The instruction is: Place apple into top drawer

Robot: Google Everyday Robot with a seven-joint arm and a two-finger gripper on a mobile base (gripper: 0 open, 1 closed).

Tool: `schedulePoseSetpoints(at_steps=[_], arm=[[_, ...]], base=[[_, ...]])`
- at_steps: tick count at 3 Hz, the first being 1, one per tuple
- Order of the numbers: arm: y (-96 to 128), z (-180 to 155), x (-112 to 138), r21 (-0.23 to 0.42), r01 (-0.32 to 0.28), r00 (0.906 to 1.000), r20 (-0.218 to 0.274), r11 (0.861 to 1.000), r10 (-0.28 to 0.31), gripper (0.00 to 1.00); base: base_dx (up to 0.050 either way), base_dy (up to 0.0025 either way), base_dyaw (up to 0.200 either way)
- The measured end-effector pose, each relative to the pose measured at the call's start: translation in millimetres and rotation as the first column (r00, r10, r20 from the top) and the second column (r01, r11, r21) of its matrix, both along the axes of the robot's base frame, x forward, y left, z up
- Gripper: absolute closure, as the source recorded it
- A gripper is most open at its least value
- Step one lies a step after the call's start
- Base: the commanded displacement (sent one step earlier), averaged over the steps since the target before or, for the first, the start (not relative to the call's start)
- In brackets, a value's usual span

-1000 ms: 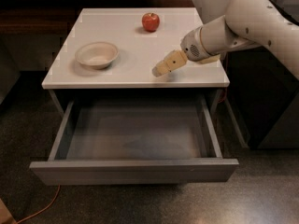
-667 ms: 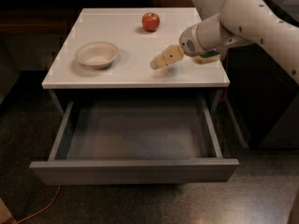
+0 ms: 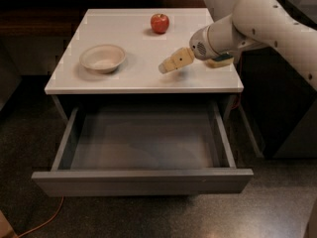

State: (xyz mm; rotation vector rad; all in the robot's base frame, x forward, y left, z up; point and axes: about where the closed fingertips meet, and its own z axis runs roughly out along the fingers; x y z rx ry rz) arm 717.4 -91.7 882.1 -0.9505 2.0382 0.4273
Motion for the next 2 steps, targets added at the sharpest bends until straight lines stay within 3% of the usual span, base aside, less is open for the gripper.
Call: schedulePoseSetpoints(at_steps=[1, 2], arm=[[0.2, -0.4, 14.0, 0.001, 0.028, 0.9996, 0.0, 1.0, -0.028, 0.0], [1.8, -0.3, 47.5, 0.001, 0.085, 0.9964, 0.006, 0.996, -0.085, 0.0]], base=[[0.0, 0.0, 0.0], [0.0, 0.0, 0.0]])
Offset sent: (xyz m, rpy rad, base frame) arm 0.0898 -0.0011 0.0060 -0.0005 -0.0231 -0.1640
